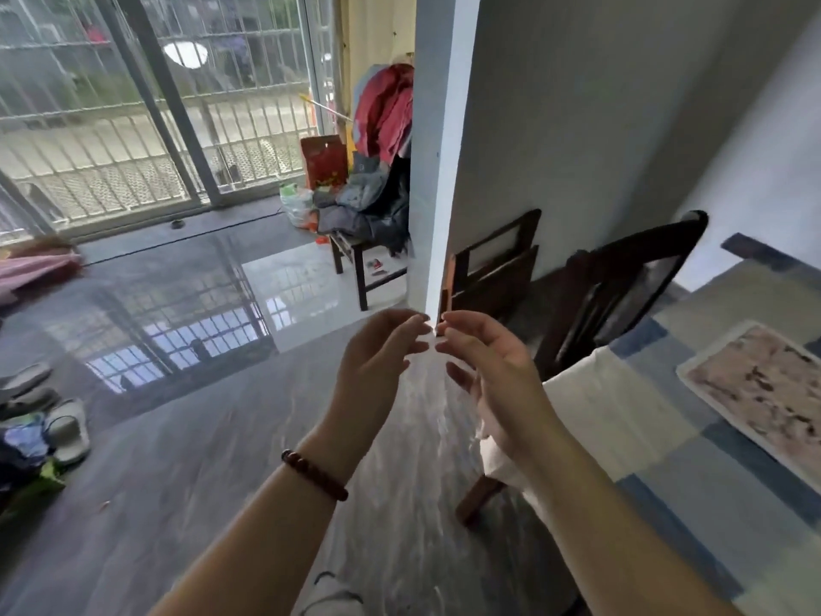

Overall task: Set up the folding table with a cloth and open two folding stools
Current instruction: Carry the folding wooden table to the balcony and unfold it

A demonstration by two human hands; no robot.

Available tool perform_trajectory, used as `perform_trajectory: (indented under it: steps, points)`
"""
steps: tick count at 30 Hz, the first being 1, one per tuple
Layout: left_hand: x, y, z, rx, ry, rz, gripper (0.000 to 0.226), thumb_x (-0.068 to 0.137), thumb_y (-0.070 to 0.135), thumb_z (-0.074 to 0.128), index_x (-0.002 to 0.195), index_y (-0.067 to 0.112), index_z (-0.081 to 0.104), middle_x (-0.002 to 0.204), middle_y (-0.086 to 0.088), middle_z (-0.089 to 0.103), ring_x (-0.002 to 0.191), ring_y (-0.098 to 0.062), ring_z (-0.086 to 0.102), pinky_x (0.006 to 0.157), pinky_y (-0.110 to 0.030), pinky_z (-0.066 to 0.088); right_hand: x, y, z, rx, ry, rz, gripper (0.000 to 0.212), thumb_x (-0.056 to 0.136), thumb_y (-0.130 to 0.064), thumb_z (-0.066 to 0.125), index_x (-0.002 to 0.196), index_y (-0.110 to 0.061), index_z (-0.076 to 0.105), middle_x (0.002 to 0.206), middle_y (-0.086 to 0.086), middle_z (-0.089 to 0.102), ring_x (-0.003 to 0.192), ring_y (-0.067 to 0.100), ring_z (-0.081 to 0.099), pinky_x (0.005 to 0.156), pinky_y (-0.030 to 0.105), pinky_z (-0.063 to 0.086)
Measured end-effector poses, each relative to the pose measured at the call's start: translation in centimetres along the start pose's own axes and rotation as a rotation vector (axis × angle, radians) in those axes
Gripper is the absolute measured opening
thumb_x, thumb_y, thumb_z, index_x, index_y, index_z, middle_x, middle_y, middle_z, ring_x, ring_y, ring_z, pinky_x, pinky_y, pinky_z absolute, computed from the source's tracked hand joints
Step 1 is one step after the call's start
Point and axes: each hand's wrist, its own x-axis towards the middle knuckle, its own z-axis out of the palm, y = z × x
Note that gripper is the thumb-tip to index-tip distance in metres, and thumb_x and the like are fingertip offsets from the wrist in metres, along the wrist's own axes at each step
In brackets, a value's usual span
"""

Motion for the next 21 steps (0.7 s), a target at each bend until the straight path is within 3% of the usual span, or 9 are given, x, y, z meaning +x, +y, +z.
perform_trajectory:
  steps: [8,14,19,21]
  points:
    - [13.6,-1.2,-1.3,-0.005,-0.023,-0.072,0.016,0.093,0.021,0.052,0.097,0.011,0.064,0.099,-0.011,0.068,0.097,-0.027,0.064,0.094,-0.046,0.047,12.9,-0.8,2.1,0.015,0.020,0.002,0.014,0.090,-0.015,0.059,0.102,-0.019,0.065,0.093,-0.004,0.070,0.073,0.001,0.068,0.056,0.011,0.049]
    - [26.5,0.6,-3.3,-0.047,-0.066,-0.059,0.021,0.093,0.020,0.052,0.103,0.005,0.063,0.099,-0.008,0.068,0.088,-0.015,0.063,0.089,-0.038,0.045,24.4,-3.3,5.1,0.019,0.058,-0.042,0.012,0.089,-0.014,0.060,0.094,-0.023,0.067,0.090,-0.005,0.071,0.079,0.004,0.067,0.058,0.010,0.049]
    - [35.4,1.4,-5.1,0.013,-0.144,-0.027,0.016,0.094,0.021,0.050,0.093,0.016,0.065,0.094,-0.001,0.069,0.085,-0.010,0.065,0.087,-0.033,0.046,32.4,-4.3,7.0,0.015,0.095,-0.084,0.011,0.087,-0.016,0.063,0.088,-0.026,0.067,0.089,-0.006,0.070,0.085,0.007,0.066,0.069,0.017,0.049]
    - [38.1,1.0,-5.5,-0.021,-0.167,-0.079,0.017,0.095,0.023,0.049,0.090,0.019,0.065,0.089,0.004,0.069,0.084,-0.009,0.065,0.084,-0.031,0.046,34.6,-3.8,7.5,0.040,0.111,-0.070,0.012,0.087,-0.015,0.063,0.087,-0.026,0.067,0.090,-0.007,0.070,0.082,0.005,0.066,0.066,0.014,0.049]
